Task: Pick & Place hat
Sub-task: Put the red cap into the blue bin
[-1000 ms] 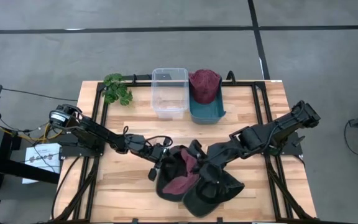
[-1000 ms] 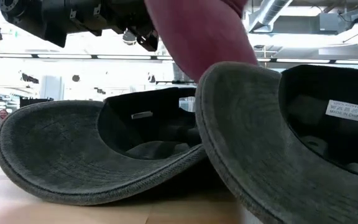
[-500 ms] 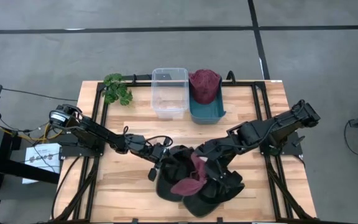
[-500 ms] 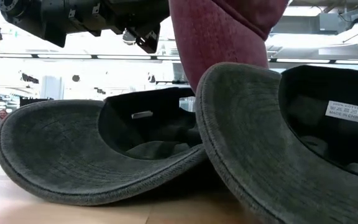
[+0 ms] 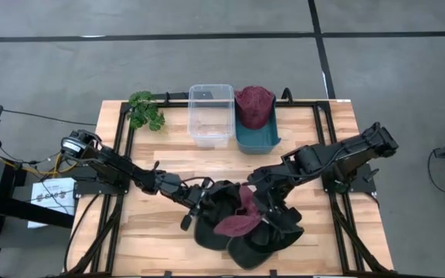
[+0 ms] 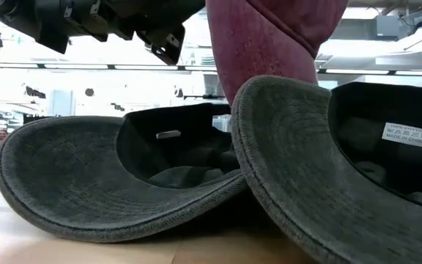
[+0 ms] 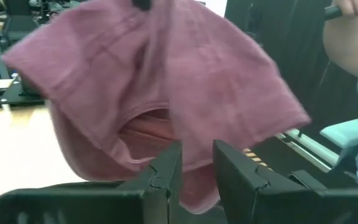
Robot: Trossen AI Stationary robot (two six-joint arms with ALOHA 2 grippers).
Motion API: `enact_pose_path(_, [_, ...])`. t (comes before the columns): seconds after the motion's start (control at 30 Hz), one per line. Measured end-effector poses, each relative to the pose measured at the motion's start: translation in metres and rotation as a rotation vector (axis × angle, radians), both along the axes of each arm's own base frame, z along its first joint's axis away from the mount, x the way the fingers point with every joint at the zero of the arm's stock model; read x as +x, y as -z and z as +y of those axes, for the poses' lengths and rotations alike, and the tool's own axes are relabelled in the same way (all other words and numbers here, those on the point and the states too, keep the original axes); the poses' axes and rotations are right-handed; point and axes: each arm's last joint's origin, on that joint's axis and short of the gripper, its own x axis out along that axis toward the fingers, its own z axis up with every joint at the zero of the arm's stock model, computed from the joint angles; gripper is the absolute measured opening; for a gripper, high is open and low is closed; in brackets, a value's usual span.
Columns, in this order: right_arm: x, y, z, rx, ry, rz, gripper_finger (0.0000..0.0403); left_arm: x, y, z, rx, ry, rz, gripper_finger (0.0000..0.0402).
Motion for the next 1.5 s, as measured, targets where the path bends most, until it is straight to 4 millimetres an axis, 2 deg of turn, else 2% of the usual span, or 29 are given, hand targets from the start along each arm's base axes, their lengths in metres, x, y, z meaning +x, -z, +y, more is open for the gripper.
enact_pose_path(0.27, [-0.008,-0.006,-0.014,-0.052,0.105,0.016,0.0000,-0.005,0.000,-0.010,0.001,0.036,0.001,0.0088])
enact_pose_path(0.63, [-0.028,-0.028,-0.025,-0.073,0.192,-0.056,0.0000,-0.009,0.000,-0.019,0.001,0.068,0.001,0.0088])
enact_pose_path(1.07, [-0.055,-0.051,-0.039,-0.132,0.320,-0.162,0.0000,-0.009,0.000,-0.019,0.001,0.068,0.001,0.0088])
enact_pose_path(1.5, [-0.072,-0.064,-0.050,-0.249,0.436,-0.257,0.0000,-0.009,0.000,-0.019,0.004,0.068,0.000,0.0088])
